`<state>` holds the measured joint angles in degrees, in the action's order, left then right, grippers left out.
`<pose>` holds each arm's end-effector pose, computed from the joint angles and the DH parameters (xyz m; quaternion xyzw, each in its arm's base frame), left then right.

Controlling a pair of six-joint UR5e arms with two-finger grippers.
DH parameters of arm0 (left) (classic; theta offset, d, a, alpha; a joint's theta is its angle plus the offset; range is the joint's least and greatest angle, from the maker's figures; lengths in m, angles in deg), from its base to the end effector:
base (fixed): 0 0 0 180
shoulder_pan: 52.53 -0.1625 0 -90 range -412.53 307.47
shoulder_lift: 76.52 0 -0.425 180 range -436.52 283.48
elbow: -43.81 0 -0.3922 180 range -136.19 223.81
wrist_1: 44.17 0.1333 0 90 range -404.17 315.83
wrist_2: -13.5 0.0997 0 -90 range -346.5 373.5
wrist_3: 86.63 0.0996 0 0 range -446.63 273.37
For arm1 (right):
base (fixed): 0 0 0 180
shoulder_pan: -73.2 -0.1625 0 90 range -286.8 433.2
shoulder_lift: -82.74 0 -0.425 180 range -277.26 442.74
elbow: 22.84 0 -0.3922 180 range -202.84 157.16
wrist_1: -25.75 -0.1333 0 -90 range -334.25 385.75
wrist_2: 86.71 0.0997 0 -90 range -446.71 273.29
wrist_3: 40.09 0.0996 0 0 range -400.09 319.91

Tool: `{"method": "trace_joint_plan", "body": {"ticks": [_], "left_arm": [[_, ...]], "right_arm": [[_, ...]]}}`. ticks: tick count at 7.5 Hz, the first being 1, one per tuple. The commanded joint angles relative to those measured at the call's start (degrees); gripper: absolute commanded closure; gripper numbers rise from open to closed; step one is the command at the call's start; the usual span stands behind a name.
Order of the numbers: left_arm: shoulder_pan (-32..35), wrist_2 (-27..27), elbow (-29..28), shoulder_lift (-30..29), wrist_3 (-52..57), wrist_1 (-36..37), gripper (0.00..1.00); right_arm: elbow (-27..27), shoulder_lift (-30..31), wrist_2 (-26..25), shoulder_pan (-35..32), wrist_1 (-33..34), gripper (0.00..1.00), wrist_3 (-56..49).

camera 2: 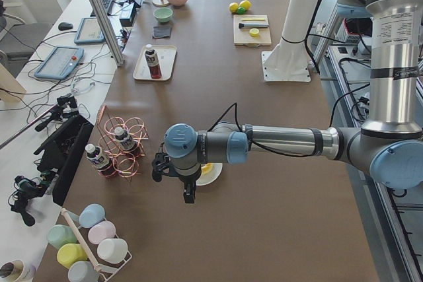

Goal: Place donut on tray

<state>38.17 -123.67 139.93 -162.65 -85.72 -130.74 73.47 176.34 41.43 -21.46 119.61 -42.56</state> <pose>-0.0659 -0.4607 0.6409 -0.0038 0.4002 -0.0024 0.9164 0.1092 -0.4558 0.6484 0.0108 -0.3267 0.0213 0.9448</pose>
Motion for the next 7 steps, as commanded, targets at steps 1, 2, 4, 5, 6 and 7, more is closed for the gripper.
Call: {"method": "trace_joint_plan", "body": {"ticks": [1,2,4,5,6,7], "left_arm": [[0.17,0.15,0.82,0.09,0.06,0.00,0.02],[0.17,0.06,1.96,1.57,0.06,0.00,0.02],[0.26,0.06,3.11,2.02,-0.03,0.00,0.02],[0.26,0.15,2.76,1.85,-0.12,0.00,0.02],[0.26,0.15,2.85,1.24,-0.29,0.09,0.02],[0.70,0.06,2.94,1.14,-0.30,0.00,0.02]], "right_arm": [[0.02,0.00,0.00,0.00,-0.08,0.00,0.00],[0.02,0.00,0.00,0.00,0.00,0.00,0.00],[0.02,0.09,0.00,0.00,0.00,0.00,0.00],[-0.16,0.17,0.00,0.00,0.00,0.00,0.00],[-0.07,0.17,0.00,0.00,0.00,0.00,0.00],[-0.07,0.26,0.00,0.00,0.00,0.00,0.00]]}}
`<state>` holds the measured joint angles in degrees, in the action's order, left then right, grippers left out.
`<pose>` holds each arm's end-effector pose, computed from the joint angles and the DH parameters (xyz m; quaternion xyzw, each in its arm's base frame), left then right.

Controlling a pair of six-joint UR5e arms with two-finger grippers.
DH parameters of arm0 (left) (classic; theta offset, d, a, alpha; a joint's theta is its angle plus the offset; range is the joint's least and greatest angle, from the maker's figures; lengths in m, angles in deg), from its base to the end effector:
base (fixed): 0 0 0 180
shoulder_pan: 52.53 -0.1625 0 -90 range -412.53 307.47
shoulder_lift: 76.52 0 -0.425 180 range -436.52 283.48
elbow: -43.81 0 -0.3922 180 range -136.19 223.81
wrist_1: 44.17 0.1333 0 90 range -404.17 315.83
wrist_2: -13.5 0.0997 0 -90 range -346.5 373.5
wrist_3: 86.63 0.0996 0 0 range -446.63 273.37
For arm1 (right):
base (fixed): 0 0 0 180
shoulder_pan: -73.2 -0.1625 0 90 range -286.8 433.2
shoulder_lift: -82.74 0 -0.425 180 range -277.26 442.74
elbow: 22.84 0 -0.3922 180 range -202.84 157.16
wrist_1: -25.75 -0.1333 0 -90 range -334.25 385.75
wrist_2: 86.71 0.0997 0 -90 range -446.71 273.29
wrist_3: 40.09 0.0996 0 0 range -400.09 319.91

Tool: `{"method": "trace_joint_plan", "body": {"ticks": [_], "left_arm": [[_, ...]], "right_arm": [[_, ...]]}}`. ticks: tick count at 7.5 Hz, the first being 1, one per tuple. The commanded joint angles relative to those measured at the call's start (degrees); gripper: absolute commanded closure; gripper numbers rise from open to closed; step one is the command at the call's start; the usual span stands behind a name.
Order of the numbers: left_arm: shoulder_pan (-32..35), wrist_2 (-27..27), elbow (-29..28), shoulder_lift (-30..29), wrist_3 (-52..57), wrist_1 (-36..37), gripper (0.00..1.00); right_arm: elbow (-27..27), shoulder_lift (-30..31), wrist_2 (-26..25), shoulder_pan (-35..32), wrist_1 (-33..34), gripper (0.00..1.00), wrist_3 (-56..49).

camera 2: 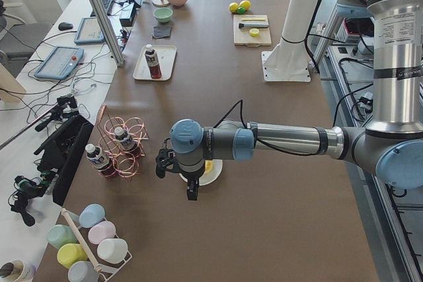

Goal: Place donut on tray

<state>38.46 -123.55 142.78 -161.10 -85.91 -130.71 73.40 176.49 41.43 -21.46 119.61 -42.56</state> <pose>-0.0682 -0.4500 0.6290 0.0067 0.3991 -0.0018 0.9169 0.1091 -0.4545 0.6502 0.0090 -0.3268 0.0220 0.9448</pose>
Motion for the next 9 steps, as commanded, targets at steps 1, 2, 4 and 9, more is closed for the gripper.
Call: {"method": "trace_joint_plan", "body": {"ticks": [1,2,4,9], "left_arm": [[0.41,-0.58,-0.09,-0.94,-0.46,-0.12,0.02],[0.59,-0.59,-0.62,-1.29,-0.38,-0.64,0.02],[1.29,-0.67,-1.84,-3.14,0.15,-2.31,0.02],[1.12,-7.62,-3.43,-3.40,-3.25,-12.92,0.02]], "right_arm": [[-0.09,0.12,0.09,0.00,0.01,0.00,0.00],[-0.09,0.20,0.70,0.00,0.01,0.00,0.00],[-0.01,0.82,2.98,0.00,0.01,0.00,-0.17],[0.08,0.64,2.90,0.00,-0.08,0.00,0.00]]}}
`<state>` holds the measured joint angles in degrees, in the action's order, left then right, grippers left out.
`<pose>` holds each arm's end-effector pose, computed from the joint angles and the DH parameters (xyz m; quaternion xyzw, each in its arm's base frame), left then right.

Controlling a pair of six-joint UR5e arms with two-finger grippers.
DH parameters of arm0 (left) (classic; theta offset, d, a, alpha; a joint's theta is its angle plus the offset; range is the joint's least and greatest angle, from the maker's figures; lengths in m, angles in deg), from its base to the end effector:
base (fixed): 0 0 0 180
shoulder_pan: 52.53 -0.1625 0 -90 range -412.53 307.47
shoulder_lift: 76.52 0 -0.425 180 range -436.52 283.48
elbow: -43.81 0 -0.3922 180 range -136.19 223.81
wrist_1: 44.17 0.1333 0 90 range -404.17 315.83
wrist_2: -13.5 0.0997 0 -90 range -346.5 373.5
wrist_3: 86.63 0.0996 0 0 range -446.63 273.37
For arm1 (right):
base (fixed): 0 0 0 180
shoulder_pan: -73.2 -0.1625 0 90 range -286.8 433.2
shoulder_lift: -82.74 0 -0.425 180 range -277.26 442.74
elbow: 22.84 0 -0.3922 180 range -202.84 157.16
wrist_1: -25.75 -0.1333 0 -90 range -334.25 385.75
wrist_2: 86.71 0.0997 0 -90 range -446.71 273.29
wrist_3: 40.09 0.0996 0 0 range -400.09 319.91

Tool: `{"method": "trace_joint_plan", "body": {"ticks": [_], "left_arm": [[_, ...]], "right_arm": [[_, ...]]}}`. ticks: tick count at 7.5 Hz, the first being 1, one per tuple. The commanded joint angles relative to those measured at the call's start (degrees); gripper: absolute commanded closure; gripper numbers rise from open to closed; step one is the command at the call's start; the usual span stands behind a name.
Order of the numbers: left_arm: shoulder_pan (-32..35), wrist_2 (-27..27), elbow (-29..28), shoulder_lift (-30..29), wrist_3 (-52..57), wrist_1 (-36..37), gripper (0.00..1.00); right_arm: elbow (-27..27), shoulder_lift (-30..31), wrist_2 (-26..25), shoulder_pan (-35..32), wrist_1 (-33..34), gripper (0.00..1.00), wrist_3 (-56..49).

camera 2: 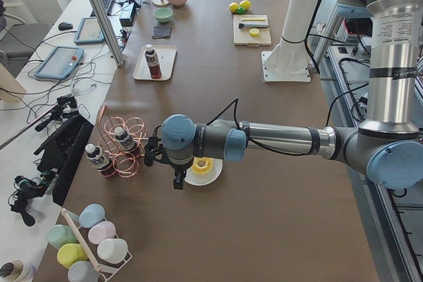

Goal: Place donut on tray

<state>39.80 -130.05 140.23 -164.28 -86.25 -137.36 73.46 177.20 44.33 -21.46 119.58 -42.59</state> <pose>-0.0727 -0.4785 0.6045 0.0680 0.4481 0.0138 0.8913 0.1047 -0.4490 0.6522 0.0057 -0.3508 0.0237 0.9361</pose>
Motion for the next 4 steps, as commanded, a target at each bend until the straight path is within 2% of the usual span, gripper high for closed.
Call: {"method": "trace_joint_plan", "body": {"ticks": [1,2,3,4], "left_arm": [[-2.31,-0.77,-1.40,-2.14,-5.20,-6.56,0.02],[-3.55,-0.59,-3.06,-2.16,-5.31,-6.82,0.02],[-5.82,2.45,-5.95,-2.07,-5.74,-11.09,0.02],[-6.89,4.05,-12.16,-2.16,-9.84,-20.62,0.02]], "right_arm": [[-0.06,-0.15,0.01,0.00,-0.05,0.00,0.04],[-0.06,-0.15,0.10,0.09,-0.05,0.00,0.04],[-0.06,-0.15,0.10,0.26,0.04,0.00,0.04],[-0.06,-0.15,0.18,0.35,0.04,0.00,0.04]]}}
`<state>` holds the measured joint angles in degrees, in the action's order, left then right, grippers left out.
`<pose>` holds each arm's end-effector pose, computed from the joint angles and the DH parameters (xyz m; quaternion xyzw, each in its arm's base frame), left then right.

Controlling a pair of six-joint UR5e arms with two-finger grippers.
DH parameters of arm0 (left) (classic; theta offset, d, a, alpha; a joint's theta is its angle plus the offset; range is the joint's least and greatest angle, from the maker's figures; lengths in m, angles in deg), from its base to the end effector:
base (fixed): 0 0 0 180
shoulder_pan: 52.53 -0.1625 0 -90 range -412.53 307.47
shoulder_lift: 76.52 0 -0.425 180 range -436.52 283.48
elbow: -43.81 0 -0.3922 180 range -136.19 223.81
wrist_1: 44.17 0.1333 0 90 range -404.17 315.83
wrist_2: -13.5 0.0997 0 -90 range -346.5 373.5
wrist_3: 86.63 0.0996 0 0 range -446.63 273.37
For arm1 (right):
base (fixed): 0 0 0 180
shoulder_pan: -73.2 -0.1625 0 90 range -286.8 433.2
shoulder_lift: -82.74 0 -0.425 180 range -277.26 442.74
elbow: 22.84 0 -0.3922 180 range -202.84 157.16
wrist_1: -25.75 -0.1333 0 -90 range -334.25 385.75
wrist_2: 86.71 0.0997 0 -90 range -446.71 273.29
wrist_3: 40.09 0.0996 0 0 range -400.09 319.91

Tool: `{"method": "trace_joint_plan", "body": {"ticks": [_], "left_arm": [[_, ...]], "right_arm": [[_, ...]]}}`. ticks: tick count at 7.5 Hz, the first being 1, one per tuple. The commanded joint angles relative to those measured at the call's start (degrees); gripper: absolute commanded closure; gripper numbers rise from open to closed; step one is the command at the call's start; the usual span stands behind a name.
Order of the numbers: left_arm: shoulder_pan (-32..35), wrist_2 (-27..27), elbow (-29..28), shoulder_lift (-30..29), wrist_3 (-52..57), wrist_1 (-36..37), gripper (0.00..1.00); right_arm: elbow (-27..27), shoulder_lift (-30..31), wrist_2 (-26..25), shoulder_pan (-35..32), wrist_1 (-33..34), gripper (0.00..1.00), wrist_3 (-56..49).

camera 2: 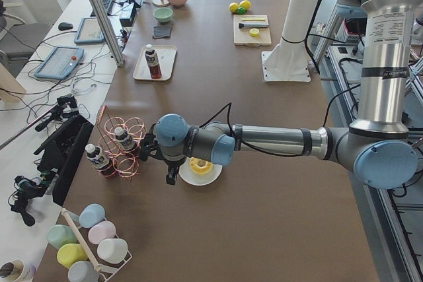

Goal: Place donut on tray

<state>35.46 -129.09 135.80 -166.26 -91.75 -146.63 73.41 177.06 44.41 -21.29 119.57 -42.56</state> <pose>-0.0366 -0.5032 0.6099 0.0832 0.4456 0.0306 0.8908 0.1034 -0.4504 0.6514 0.0059 -0.3514 0.0223 0.9359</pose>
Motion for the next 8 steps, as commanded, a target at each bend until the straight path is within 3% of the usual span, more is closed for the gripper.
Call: {"method": "trace_joint_plan", "body": {"ticks": [1,3,5,7,8], "left_arm": [[-6.22,3.28,-13.70,-0.43,-10.47,-22.49,0.02],[-13.59,6.50,-21.55,-0.35,-17.02,-37.04,0.03],[-16.17,6.62,-24.13,-0.53,-19.23,-41.14,0.08],[-18.46,6.36,-25.18,0.00,-19.32,-43.95,0.29],[-19.17,6.27,-25.19,0.09,-19.32,-44.75,0.45]], "right_arm": [[0.08,-0.01,0.53,0.27,-0.03,0.00,0.00],[0.08,-0.01,0.54,0.27,-0.04,0.00,-0.09],[0.08,-0.10,1.06,0.27,-0.04,0.00,-0.09],[0.08,-0.10,1.15,0.27,-0.04,0.00,0.00],[0.08,-0.19,1.15,0.27,-0.04,0.00,0.00]]}}
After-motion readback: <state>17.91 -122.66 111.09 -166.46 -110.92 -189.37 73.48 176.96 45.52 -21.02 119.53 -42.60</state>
